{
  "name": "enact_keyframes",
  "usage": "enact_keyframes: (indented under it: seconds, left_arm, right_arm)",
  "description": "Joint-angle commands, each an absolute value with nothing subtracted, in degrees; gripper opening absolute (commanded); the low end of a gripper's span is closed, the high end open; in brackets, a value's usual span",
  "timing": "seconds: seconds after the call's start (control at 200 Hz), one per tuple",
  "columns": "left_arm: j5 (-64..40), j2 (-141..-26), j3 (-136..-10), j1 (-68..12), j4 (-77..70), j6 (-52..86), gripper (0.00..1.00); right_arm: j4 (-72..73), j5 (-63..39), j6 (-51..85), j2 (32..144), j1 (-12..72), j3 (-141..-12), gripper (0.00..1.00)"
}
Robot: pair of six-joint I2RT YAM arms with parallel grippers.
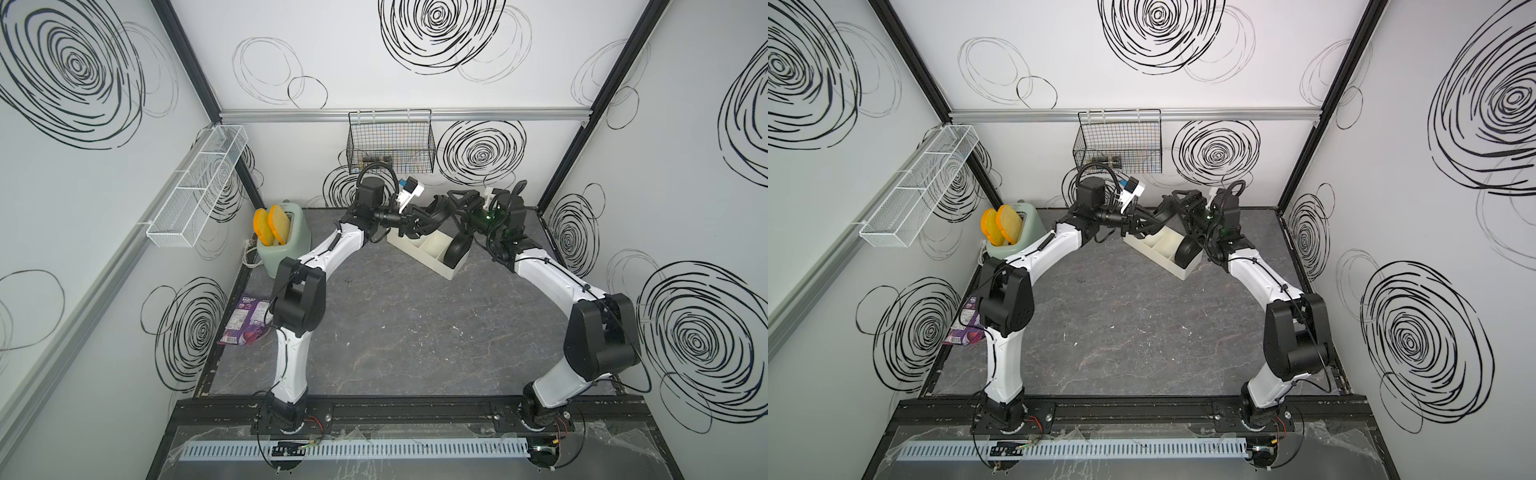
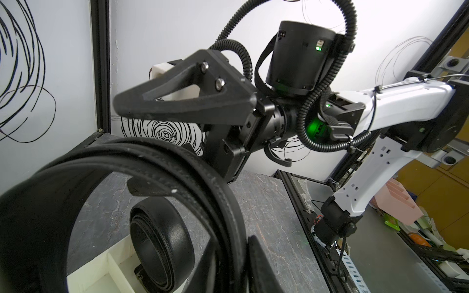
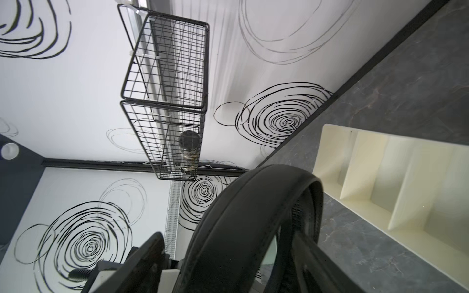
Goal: Place the belts into the storage roll
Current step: Adjust the belt.
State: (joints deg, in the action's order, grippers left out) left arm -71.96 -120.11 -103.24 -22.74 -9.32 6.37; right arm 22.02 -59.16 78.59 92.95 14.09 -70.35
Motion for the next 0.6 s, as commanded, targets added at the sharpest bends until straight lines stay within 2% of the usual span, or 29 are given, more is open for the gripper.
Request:
enact_keyframes:
  seconds: [0.0,0.155,0.34,0.596]
  left_arm:
    - [-73.6,-116.7,-104.1,-23.1,-12.9,5.2,0.0]
    - [-75.6,-116.6,-103.7,-23.3,-13.5,5.8,0.0]
    - [-75.8,-116.5,-104.4,-24.4,-8.9,2.2,0.0]
    - [-77.7,-115.8,-102.2,-24.9,-14.0,6.4,0.0]
  right_arm:
    - [30.5,-61.3,82.0,90.9,15.1,-70.3,0.8]
    - [29.7,-61.9,82.1,90.6,15.1,-69.9,0.78]
    - [21.4,-62.7,78.3,92.2,15.1,-72.3,0.76]
    - [32.0,-62.2,82.7,92.4,15.2,-71.3,0.71]
